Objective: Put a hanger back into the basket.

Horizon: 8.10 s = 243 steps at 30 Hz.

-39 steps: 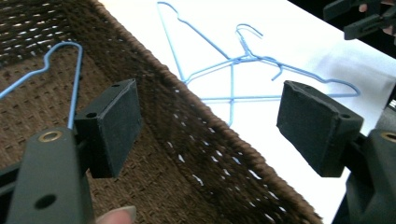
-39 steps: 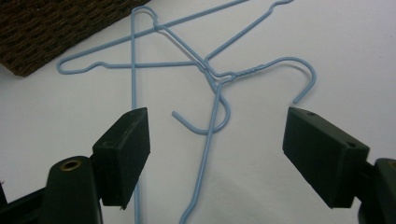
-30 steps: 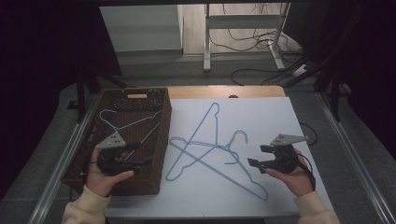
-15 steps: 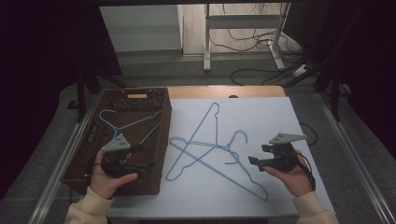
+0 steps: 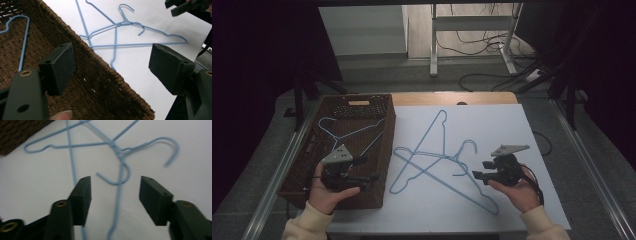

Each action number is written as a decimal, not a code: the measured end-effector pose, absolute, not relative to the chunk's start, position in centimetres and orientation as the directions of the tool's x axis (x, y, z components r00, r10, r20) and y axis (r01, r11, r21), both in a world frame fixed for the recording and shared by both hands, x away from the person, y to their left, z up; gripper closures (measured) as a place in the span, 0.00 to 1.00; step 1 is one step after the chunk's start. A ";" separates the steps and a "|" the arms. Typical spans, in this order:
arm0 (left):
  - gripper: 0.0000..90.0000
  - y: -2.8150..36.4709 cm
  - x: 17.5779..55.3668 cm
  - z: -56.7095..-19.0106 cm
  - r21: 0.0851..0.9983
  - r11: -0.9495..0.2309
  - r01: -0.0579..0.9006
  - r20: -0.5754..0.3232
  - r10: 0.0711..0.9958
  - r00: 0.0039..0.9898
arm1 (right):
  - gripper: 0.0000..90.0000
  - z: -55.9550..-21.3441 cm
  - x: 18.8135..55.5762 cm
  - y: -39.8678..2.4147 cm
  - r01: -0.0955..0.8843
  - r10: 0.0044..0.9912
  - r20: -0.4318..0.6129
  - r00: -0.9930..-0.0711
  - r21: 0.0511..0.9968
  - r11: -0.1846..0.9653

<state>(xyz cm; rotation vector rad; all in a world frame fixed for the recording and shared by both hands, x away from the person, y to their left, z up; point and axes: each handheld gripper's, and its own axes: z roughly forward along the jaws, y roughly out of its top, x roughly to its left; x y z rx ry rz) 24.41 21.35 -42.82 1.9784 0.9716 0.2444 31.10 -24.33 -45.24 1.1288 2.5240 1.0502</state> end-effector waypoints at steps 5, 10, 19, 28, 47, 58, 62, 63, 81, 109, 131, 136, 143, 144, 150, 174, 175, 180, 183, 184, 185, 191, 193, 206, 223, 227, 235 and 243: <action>0.23 21.2 24.4 -42.9 0.786 -0.298 0.542 -0.194 0.713 0.673 | 0.80 -46.2 30.4 -22.3 0.606 0.674 0.143 -0.725 0.597 0.525; 0.23 21.1 24.4 -42.9 0.785 -0.297 0.543 -0.197 0.712 0.674 | 0.98 -47.7 29.7 -20.6 0.631 0.662 0.149 -0.735 0.508 0.586; 0.23 21.1 24.3 -42.8 0.788 -0.297 0.539 -0.196 0.709 0.678 | 1.00 -49.1 29.1 -20.0 0.660 0.690 0.091 -0.718 0.405 0.633; 0.24 20.9 24.4 -42.9 0.787 -0.303 0.537 -0.193 0.705 0.682 | 1.00 -49.5 28.8 -22.5 0.707 0.755 0.025 -0.656 0.371 0.602; 0.24 21.0 24.3 -42.7 0.789 -0.304 0.533 -0.190 0.705 0.684 | 1.00 -49.2 30.7 -28.7 0.797 0.869 -0.054 -0.492 0.373 0.475; 0.24 21.0 24.4 -42.8 0.789 -0.302 0.534 -0.191 0.706 0.682 | 1.00 -49.1 33.2 -31.7 0.829 0.910 -0.070 -0.409 0.390 0.402; 0.24 21.0 24.3 -42.8 0.790 -0.303 0.534 -0.191 0.705 0.683 | 1.00 -49.1 34.0 -32.2 0.834 0.919 -0.069 -0.389 0.398 0.383; 0.24 21.0 24.3 -42.8 0.790 -0.303 0.533 -0.191 0.705 0.683 | 1.00 -49.1 33.9 -32.1 0.832 0.918 -0.070 -0.391 0.400 0.385; 0.24 21.1 24.4 -42.8 0.791 -0.300 0.533 -0.191 0.707 0.681 | 1.00 -48.6 34.9 -15.9 0.600 0.662 0.071 -0.746 0.501 0.623; 0.24 21.0 24.3 -42.7 0.793 -0.303 0.529 -0.189 0.703 0.686 | 1.00 -50.6 31.0 -14.8 0.589 0.560 0.201 -0.804 0.398 0.704; 0.24 20.9 24.4 -42.8 0.791 -0.306 0.530 -0.190 0.701 0.688 | 0.81 -49.0 40.0 -17.0 0.738 0.795 0.162 -0.584 0.513 0.438; 0.24 20.9 24.4 -42.8 0.793 -0.306 0.527 -0.188 0.699 0.689 | 0.79 -49.7 41.2 -16.3 0.754 0.813 0.164 -0.559 0.508 0.417; 0.24 20.8 24.4 -42.8 0.791 -0.310 0.527 -0.187 0.699 0.690 | 0.82 -50.3 41.8 -15.4 0.762 0.828 0.125 -0.546 0.485 0.429; 0.24 20.8 24.4 -42.8 0.791 -0.310 0.527 -0.187 0.699 0.691 | 0.82 -50.4 41.8 -15.3 0.763 0.828 0.124 -0.546 0.480 0.432; 0.24 20.7 24.4 -42.8 0.792 -0.312 0.525 -0.185 0.697 0.693 | 0.90 -50.6 41.7 -15.2 0.777 0.843 0.123 -0.523 0.476 0.413; 0.24 19.3 24.3 -42.6 0.789 -0.335 0.515 -0.178 0.678 0.713 | 0.95 -45.9 36.3 -17.9 0.707 0.756 0.275 -0.594 0.627 0.327; 0.24 19.2 24.3 -42.6 0.788 -0.335 0.516 -0.181 0.675 0.715 | 0.95 -45.8 36.2 -18.0 0.703 0.750 0.278 -0.600 0.631 0.328; 0.24 18.2 24.3 -42.4 0.788 -0.347 0.509 -0.184 0.656 0.732 | 0.95 -45.5 35.6 -18.6 0.694 0.728 0.305 -0.615 0.647 0.316; 0.24 17.3 24.3 -42.4 0.786 -0.356 0.505 -0.185 0.644 0.742 | 0.95 -45.3 35.4 -18.9 0.690 0.718 0.314 -0.621 0.653 0.311; 0.24 17.0 24.3 -42.4 0.785 -0.362 0.503 -0.184 0.639 0.747 | 0.95 -45.3 35.3 -18.9 0.688 0.715 0.317 -0.623 0.657 0.308; 0.24 16.6 24.3 -42.4 0.783 -0.367 0.502 -0.184 0.635 0.751 | 0.95 -45.2 35.2 -19.0 0.686 0.712 0.318 -0.625 0.659 0.308; 0.24 14.2 24.7 -42.8 0.756 -0.408 0.512 -0.196 0.605 0.772 | 0.95 -44.9 34.9 -19.0 0.675 0.698 0.323 -0.639 0.672 0.306; 0.24 13.4 24.9 -43.0 0.745 -0.423 0.516 -0.200 0.597 0.777 | 0.95 -44.8 34.8 -19.0 0.669 0.691 0.324 -0.646 0.676 0.309; 0.25 9.0 26.3 -44.6 0.694 -0.466 0.549 -0.255 0.554 0.793 | 0.95 -43.9 34.0 -18.5 0.641 0.658 0.325 -0.679 0.700 0.316; 0.39 5.3 28.0 -47.5 0.622 -0.511 0.594 -0.328 0.519 0.789 | 0.95 -43.5 33.7 -18.4 0.621 0.619 0.336 -0.710 0.713 0.326; 0.49 4.5 28.4 -48.2 0.603 -0.528 0.598 -0.334 0.514 0.790 | 0.95 -43.4 33.6 -18.3 0.616 0.607 0.340 -0.718 0.716 0.328; 0.82 4.1 28.7 -48.9 0.588 -0.543 0.600 -0.349 0.499 0.793 | 0.95 -43.0 33.2 -18.1 0.602 0.580 0.344 -0.739 0.724 0.337; 0.95 4.4 28.3 -48.3 0.603 -0.535 0.592 -0.375 0.465 0.802 | 0.93 -42.9 33.2 -18.1 0.595 0.551 0.359 -0.753 0.730 0.336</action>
